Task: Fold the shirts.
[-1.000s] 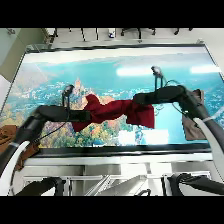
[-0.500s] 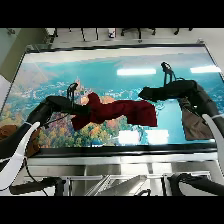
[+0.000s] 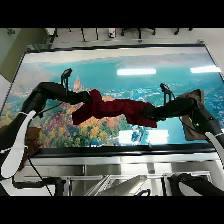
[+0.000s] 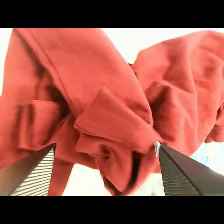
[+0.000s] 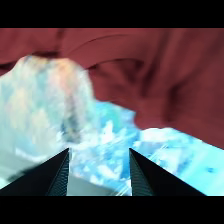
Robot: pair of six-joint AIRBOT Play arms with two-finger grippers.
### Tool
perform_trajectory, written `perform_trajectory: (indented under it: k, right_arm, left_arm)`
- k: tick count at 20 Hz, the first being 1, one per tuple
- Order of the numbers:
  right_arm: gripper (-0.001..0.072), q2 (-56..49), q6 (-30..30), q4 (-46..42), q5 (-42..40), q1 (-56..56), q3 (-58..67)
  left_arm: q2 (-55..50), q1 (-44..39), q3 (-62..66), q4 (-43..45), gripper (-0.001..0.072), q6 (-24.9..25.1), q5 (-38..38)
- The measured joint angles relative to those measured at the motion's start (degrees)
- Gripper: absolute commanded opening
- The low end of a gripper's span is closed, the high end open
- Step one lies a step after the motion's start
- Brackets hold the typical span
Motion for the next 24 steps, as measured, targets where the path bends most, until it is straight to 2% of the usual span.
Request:
perform_trajectory:
  k: [4,8,12,19,20,21,23,24]
  right_arm:
    - [0.0414,0.11,0.22,-0.61,-1.16,-8.63,-0.9]
    - [0.0414,-2.16,-0.04,-0.94,-1.09,-14.38,-1.14]
    - [0.0414,-8.24,-0.94,-1.05,-0.46,-16.02,-1.2]
    - [0.0409,-15.34,-2.05,-0.63,2.12,-16.5,-1.18]
    - [0.034,-15.89,-2.32,-0.22,2.32,-16.52,-1.14]
    - [0.0289,-16.61,-2.64,0.5,2.49,-16.52,-1.11]
    - [0.0288,-17.92,-3.78,1.53,2.78,-16.2,-1.11]
    - [0.0269,-18.4,-4.2,1.9,3.1,-15.82,-1.09]
  left_arm:
    - [-0.11,8.87,1.22,-0.02,0.0694,-0.52,8.09]
    - [-0.13,15.76,-7.26,-0.92,0.0694,-1.33,11.13]
    - [-0.13,17.55,-15.23,-4.2,0.0694,-0.55,7.48]
    - [-0.17,12.5,-18.86,-6.32,0.0691,0.02,-0.04]
    - [-0.37,11.61,-18.97,-6.43,0.0594,0.0,-0.96]
    - [-0.66,10.82,-19.04,-6.54,0.046,0.0,-1.77]
    - [-1.4,9.81,-19.15,-6.54,0.0262,0.0,-2.97]
    - [-1.68,9.55,-19.19,-6.54,0.0192,0.0,-3.37]
